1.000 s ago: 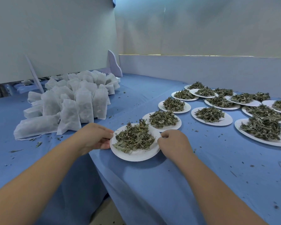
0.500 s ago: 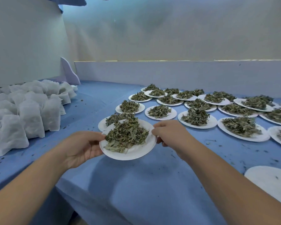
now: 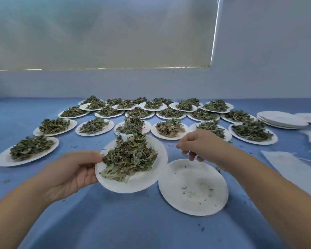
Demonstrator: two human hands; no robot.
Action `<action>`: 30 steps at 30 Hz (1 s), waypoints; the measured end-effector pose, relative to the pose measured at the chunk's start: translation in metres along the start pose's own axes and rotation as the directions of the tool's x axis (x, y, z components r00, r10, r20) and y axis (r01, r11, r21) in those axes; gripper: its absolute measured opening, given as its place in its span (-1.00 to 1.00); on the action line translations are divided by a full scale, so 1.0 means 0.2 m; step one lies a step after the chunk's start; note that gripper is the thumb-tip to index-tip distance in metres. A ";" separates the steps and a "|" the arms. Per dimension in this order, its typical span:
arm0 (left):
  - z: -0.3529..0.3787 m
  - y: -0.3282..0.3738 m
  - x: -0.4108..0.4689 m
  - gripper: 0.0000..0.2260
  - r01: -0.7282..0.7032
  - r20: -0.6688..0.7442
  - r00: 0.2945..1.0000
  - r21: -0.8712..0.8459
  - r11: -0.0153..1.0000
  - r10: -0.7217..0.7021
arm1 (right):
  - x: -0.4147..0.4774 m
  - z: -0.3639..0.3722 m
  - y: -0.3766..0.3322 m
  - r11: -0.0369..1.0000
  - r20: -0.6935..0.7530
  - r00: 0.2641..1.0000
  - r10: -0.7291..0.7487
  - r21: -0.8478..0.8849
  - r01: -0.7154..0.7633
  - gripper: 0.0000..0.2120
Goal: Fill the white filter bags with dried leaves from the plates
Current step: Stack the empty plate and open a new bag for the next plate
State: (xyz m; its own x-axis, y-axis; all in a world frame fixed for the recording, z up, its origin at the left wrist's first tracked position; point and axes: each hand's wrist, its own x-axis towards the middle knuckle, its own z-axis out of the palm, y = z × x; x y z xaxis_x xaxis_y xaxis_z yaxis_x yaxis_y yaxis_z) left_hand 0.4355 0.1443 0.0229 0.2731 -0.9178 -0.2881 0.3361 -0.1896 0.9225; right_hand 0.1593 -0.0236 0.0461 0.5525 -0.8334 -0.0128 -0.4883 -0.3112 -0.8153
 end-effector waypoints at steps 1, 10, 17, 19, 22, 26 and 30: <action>0.04 -0.02 0.01 -0.75 0.006 0.028 1.000 0.019 1.000 -0.007 | -0.02 -0.05 0.05 0.999 0.002 1.000 0.019 -0.037 -0.019 -0.83; 0.25 -0.12 0.05 -0.74 0.061 0.130 0.989 0.058 0.996 -0.069 | -0.12 -0.24 0.26 0.843 0.017 0.938 0.346 -0.444 -0.303 -0.62; 0.26 -0.08 0.04 -0.74 0.055 0.089 0.994 0.102 0.993 -0.064 | -0.14 -0.24 0.23 0.853 0.081 0.931 0.355 -0.437 -0.287 -0.65; 0.26 -0.08 0.04 -0.73 0.063 0.086 0.994 0.103 0.993 -0.072 | -0.14 -0.24 0.23 0.863 0.100 0.933 0.347 -0.423 -0.276 -0.65; 0.27 -0.08 0.04 -0.72 0.073 0.078 0.994 0.099 0.992 -0.081 | -0.13 -0.23 0.23 0.886 0.136 0.935 0.328 -0.388 -0.254 -0.74; 0.29 -0.09 0.06 -0.71 0.093 0.098 0.990 0.085 0.992 -0.101 | -0.11 -0.22 0.26 0.927 0.156 0.936 0.315 -0.262 -0.268 -0.64; 0.32 -0.10 0.06 -0.71 0.095 0.126 0.987 0.058 0.994 -0.101 | -0.10 -0.27 0.32 0.931 0.171 0.916 0.363 -0.019 -0.365 -0.81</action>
State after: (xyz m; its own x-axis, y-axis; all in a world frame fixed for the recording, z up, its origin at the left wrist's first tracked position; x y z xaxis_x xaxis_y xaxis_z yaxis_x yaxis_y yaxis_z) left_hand 0.3734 0.1142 0.0169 0.1220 -0.9304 -0.3455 0.3079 -0.2955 0.9044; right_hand 0.0801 -0.0525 0.0256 0.4445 -0.7979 -0.4072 -0.6694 0.0062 -0.7428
